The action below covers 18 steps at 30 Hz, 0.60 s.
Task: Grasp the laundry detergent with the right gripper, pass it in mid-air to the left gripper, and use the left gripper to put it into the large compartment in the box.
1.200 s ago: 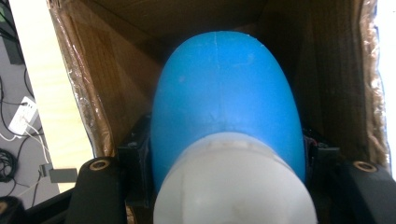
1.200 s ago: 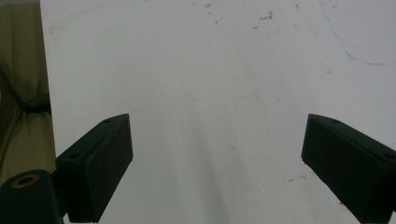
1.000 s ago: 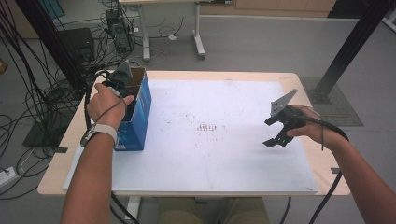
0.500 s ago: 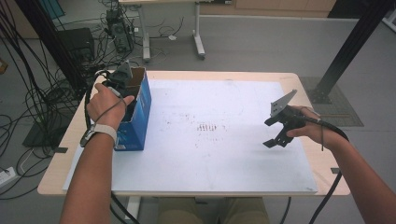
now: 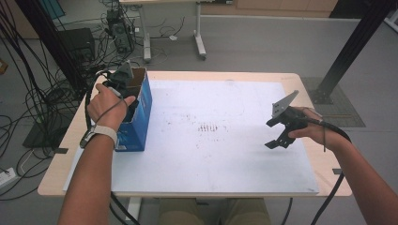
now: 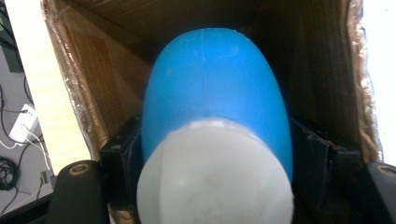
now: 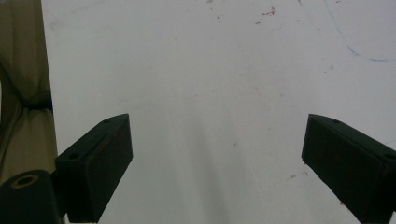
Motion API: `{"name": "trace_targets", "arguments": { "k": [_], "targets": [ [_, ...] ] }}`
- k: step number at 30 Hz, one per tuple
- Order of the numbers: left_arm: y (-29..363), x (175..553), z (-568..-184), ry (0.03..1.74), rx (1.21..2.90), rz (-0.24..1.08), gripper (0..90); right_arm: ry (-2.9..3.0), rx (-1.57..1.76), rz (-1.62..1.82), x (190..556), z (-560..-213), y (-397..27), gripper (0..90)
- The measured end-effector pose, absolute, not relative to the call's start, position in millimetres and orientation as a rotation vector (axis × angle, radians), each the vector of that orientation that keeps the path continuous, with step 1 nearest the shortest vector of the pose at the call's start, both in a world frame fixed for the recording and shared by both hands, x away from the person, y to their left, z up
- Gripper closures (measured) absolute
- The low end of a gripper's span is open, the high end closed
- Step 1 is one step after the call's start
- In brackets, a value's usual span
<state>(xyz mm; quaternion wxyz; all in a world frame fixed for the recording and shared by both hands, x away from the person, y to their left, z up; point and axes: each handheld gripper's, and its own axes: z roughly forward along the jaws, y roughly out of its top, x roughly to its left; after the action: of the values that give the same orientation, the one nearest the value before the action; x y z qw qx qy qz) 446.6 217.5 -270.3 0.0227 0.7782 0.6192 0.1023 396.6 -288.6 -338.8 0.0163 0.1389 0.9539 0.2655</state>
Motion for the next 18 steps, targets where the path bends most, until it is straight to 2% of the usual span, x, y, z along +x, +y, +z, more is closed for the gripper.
{"name": "trace_targets", "arguments": {
  "k": [9,13,18],
  "targets": [
    [215,445,-258,1.882,2.46,0.35,23.6,2.97,0.423,0.827,396,-340,-286,8.5],
    [217,442,-249,1.86,2.449,0.361,15.1,2.973,0.42,0.823,395,-340,-285,8.5],
    [216,438,-237,1.817,2.446,0.356,11.8,2.972,0.418,0.819,394,-338,-285,8.6]
  ]
}}
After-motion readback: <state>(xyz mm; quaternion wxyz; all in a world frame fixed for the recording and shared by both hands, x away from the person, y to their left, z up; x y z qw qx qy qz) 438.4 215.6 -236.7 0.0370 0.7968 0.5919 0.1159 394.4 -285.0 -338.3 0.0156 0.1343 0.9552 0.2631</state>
